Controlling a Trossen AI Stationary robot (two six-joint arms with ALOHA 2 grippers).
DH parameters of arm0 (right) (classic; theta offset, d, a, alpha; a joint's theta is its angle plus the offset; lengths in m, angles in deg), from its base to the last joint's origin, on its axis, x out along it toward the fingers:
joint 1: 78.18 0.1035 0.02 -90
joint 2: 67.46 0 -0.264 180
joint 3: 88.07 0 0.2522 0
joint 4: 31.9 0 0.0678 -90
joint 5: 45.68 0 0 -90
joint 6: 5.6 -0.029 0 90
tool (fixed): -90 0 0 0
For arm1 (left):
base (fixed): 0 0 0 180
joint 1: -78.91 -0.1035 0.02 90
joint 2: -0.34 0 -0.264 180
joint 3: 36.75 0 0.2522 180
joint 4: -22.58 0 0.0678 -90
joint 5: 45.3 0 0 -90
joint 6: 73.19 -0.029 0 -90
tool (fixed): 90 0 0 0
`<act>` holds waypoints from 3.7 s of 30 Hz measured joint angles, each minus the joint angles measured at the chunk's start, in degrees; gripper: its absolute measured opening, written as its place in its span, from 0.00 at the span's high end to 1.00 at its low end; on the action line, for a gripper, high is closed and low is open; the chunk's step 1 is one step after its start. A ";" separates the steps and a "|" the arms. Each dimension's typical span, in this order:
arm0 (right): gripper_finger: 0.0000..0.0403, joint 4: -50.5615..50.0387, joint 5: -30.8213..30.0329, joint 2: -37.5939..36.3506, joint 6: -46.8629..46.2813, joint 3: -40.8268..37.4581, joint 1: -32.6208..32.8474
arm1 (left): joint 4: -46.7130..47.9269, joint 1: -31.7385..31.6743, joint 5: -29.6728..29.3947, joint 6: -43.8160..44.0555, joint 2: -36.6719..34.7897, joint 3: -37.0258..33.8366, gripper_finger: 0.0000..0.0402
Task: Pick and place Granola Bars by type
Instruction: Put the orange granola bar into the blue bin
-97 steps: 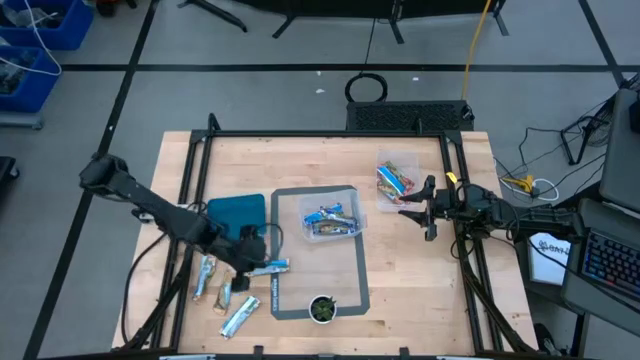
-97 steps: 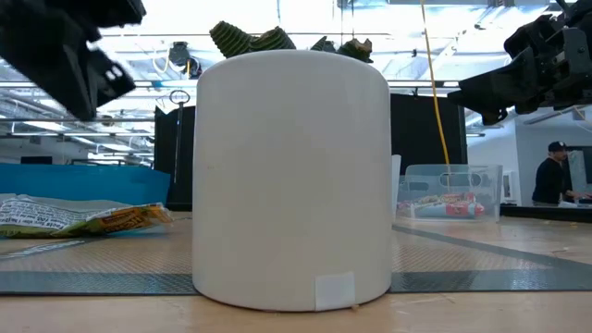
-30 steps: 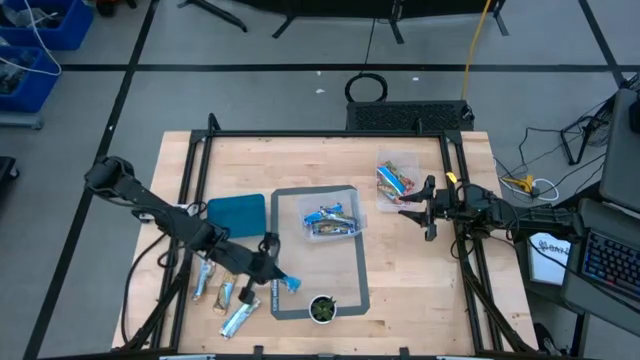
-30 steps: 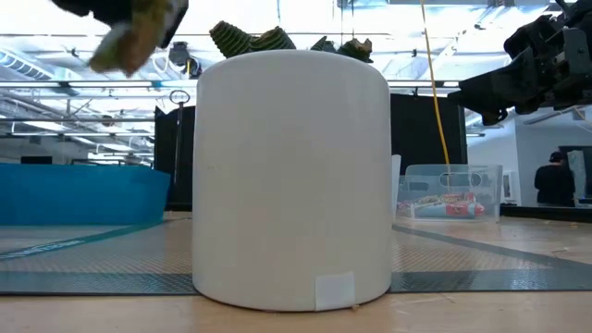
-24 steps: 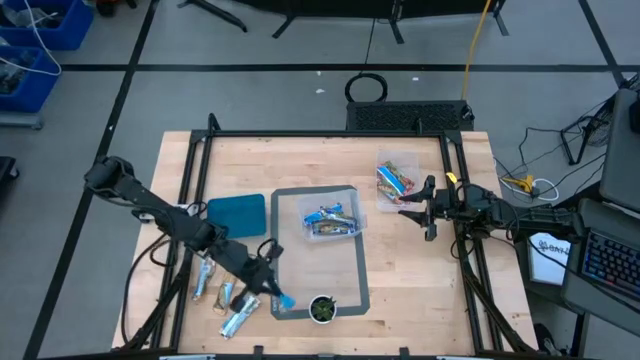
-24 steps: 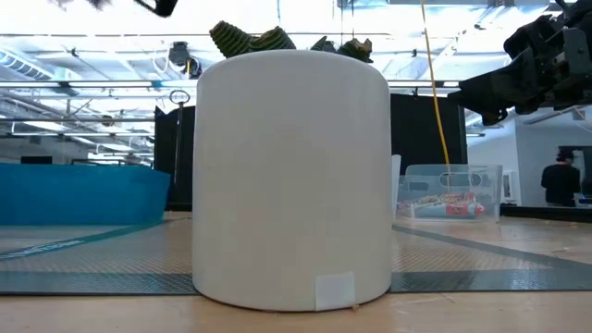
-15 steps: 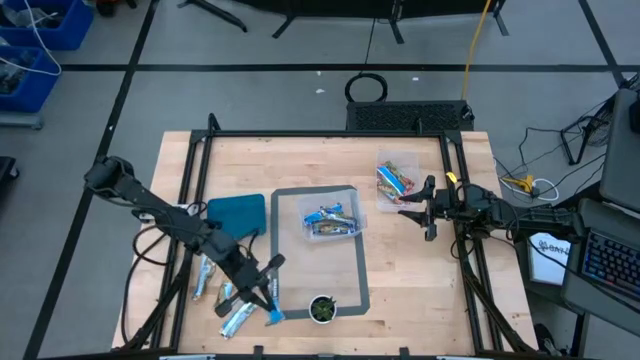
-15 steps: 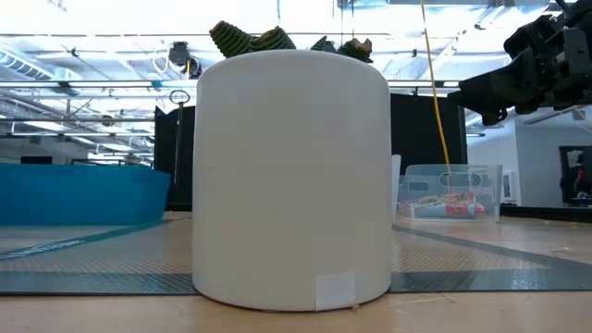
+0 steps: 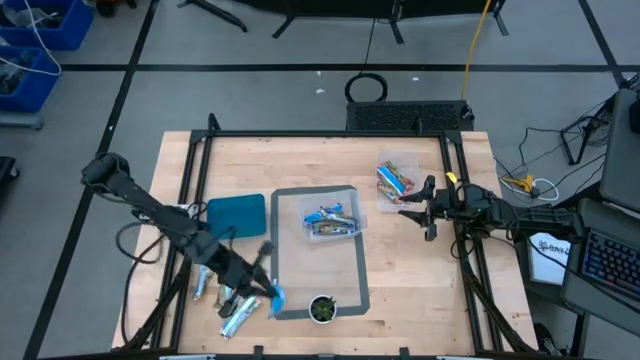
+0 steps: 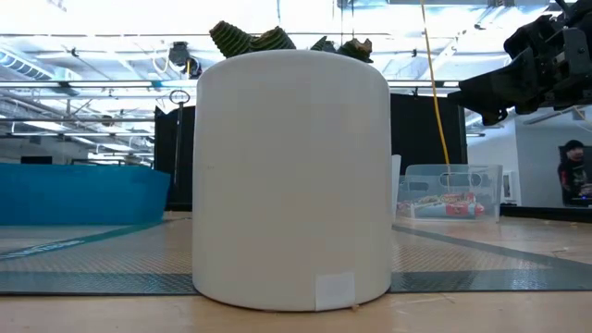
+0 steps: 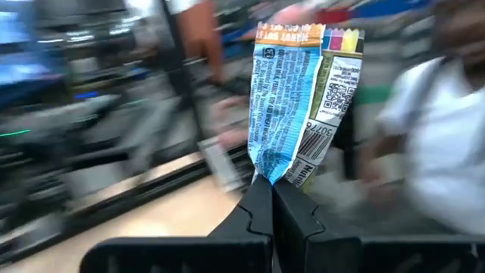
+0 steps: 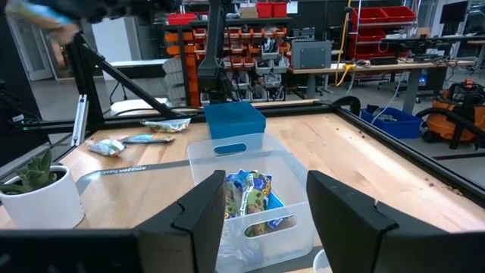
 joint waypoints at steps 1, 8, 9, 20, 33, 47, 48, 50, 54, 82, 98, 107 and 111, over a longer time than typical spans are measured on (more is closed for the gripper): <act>0.56 -0.01 0.02 0.00 -0.02 0.00 0.00 | 1.83 0.70 -4.40 -0.72 -1.66 -0.15 1.00; 0.56 -0.02 0.00 -0.02 -0.02 0.00 0.01 | 2.17 2.39 -21.90 -1.84 -15.77 -9.71 1.00; 0.56 0.01 0.00 0.00 0.00 0.00 0.02 | 0.78 1.88 -23.79 -1.15 -18.09 -12.19 1.00; 0.56 0.01 0.02 -0.02 0.00 0.00 0.00 | -17.79 -11.49 -20.62 3.51 -38.11 -36.82 1.00; 0.56 0.01 0.00 0.00 0.00 0.00 0.00 | -10.78 -24.33 -20.78 8.76 -47.69 -42.77 1.00; 0.56 0.00 0.02 -0.02 -0.01 0.00 0.02 | 14.71 -29.16 -19.18 26.36 -52.64 -42.42 1.00; 0.56 0.01 0.00 0.00 -0.02 0.00 0.00 | 16.87 -29.16 -18.60 28.54 -52.55 -42.42 1.00; 0.56 0.01 0.00 0.00 -0.02 0.00 0.00 | 21.38 -29.11 -17.74 32.83 -52.53 -42.42 1.00; 0.56 0.01 0.01 0.00 -0.02 0.00 0.00 | 26.76 -29.11 -17.49 37.61 -52.51 -42.00 1.00; 0.56 0.03 0.00 -0.02 0.00 0.00 0.00 | 64.61 -29.05 -7.28 68.49 -28.63 -27.23 0.97; 0.56 0.00 0.00 -0.02 -0.02 0.00 0.00 | 58.65 -29.05 -4.41 62.89 -27.11 -23.09 0.72; 0.56 0.02 0.00 -0.01 -0.02 0.00 0.00 | 64.95 -25.79 1.93 61.91 -26.16 -9.21 0.67; 0.56 0.01 0.00 -0.02 -0.02 0.00 0.00 | 75.87 -20.01 4.86 72.74 -22.90 -4.61 0.67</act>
